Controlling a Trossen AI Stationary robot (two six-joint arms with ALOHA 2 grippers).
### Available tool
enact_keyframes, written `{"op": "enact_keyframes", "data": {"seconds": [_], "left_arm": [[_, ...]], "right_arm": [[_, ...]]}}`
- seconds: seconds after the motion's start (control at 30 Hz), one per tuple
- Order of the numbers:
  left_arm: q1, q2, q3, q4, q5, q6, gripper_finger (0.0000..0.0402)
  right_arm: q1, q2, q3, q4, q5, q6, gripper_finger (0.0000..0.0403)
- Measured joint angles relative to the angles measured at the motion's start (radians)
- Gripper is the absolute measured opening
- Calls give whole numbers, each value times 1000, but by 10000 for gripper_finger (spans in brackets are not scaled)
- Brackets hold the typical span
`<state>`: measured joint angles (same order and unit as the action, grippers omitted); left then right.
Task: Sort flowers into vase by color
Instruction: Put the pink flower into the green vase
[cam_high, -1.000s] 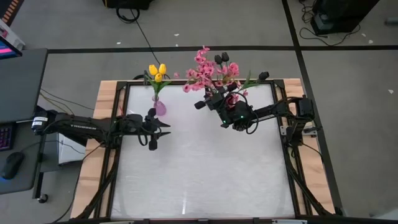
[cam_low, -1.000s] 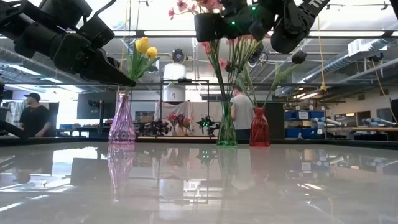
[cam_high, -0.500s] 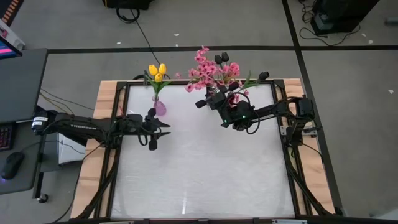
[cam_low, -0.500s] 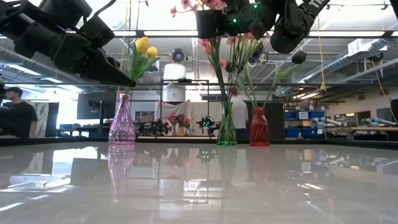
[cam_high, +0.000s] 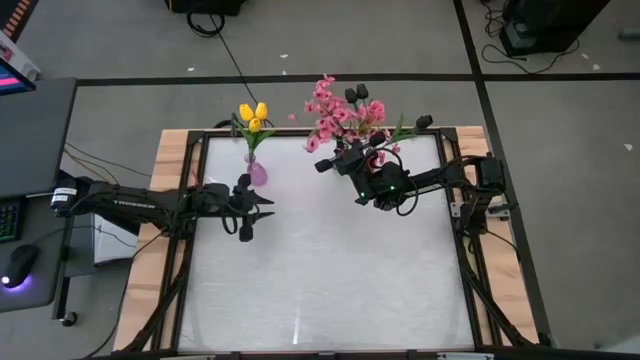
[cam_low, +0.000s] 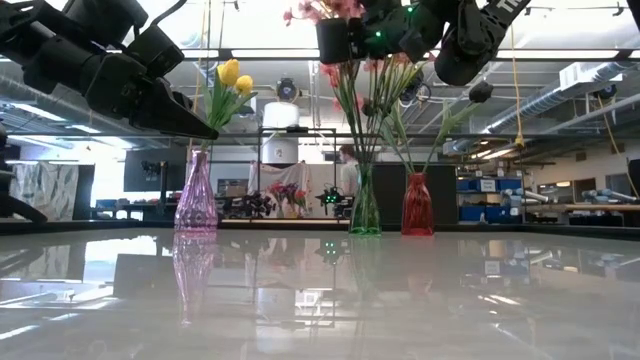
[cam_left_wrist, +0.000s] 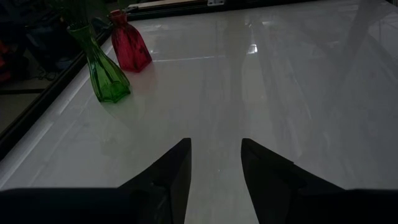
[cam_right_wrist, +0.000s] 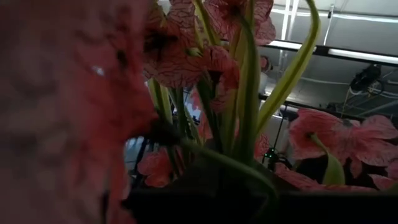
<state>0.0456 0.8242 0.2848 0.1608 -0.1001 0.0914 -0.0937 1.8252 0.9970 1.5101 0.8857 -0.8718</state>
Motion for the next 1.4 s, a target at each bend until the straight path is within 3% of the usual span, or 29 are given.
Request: {"op": "enact_keyframes", "data": {"seconds": [1.4], "left_arm": [[0, 0, 0, 0, 0, 0, 146]], "right_arm": [[19, 0, 1, -176, 145, 121, 10]]}}
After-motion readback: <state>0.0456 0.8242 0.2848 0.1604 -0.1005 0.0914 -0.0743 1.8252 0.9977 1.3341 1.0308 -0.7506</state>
